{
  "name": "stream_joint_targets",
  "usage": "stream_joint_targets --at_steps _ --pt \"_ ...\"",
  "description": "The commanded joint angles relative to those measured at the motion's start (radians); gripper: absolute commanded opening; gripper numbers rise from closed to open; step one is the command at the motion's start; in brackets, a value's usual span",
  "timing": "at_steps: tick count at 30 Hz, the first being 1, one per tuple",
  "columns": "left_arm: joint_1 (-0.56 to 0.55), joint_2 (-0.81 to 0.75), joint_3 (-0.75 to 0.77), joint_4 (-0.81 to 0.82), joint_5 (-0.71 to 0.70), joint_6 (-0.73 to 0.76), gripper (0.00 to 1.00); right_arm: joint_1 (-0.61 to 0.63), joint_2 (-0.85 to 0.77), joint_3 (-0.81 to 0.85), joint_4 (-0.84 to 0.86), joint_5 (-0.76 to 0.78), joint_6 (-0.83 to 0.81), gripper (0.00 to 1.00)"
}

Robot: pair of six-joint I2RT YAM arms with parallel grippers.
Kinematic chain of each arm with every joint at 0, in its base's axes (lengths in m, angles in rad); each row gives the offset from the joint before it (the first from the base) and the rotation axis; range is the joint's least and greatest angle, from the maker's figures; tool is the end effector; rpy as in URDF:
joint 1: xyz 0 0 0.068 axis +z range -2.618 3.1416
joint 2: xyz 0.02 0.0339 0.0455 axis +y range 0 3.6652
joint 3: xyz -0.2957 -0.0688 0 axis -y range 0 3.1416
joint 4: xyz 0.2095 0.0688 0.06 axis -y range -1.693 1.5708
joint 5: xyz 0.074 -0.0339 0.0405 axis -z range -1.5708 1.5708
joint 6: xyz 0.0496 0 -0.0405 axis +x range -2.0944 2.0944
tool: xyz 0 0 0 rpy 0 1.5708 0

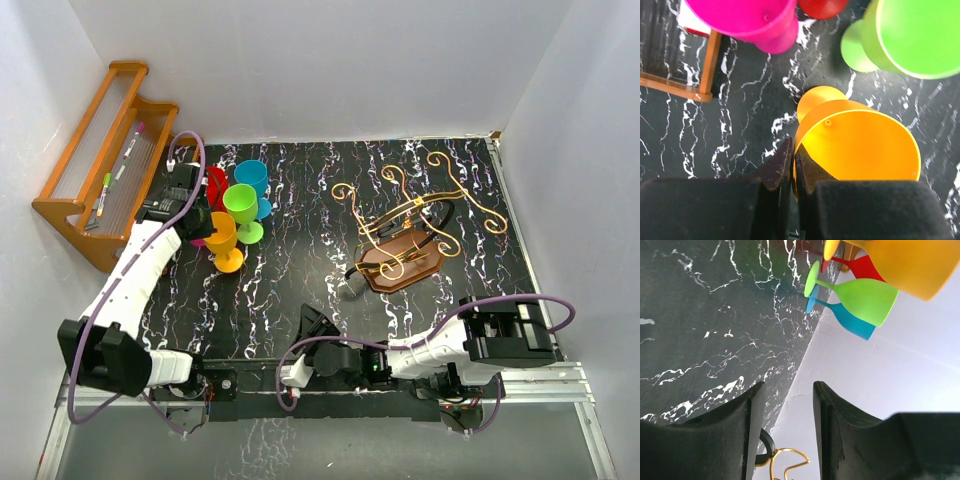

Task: Take the wine glass off the wine glass rack

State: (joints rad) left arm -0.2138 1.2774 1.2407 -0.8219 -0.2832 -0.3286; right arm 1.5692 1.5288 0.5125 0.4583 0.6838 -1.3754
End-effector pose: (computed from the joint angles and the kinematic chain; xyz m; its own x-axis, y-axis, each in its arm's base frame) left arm 0.2233 -0.0343 0.3568 -0.7083 -0.1633 -0.6868 -0.2148 0.9766 -0.0107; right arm 0.0318 0.2642 0.2029 0.7594 -0.6297 0.1634 -0.1512 -0.4151 -0.8971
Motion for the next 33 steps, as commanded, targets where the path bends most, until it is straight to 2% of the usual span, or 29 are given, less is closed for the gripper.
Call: stream_joint_targets --at_steps 1,9,17,20,25,33 --pt "0.047 0.046 -0.012 0.098 -0.083 0.021 0.00 0.003 0.004 0.067 0.001 0.066 0.094 0.45" --pt "0.097 0.140 0.015 0.195 -0.062 0.003 0.00 0.003 -0.012 0.058 -0.018 0.059 0.134 0.44" --pt "0.118 0.190 0.057 0.199 -0.014 -0.017 0.00 0.002 -0.037 0.055 -0.020 0.060 0.136 0.44" --pt "0.120 0.190 0.077 0.182 0.000 -0.020 0.16 0.000 -0.039 0.058 -0.021 0.060 0.140 0.44" --pt "0.120 0.158 0.110 0.141 0.016 -0.021 0.30 -0.001 -0.039 0.068 -0.021 0.065 0.144 0.44" --pt "0.120 0.054 0.153 0.080 0.064 -0.038 0.38 -0.006 -0.041 0.134 -0.055 0.077 0.191 0.44"
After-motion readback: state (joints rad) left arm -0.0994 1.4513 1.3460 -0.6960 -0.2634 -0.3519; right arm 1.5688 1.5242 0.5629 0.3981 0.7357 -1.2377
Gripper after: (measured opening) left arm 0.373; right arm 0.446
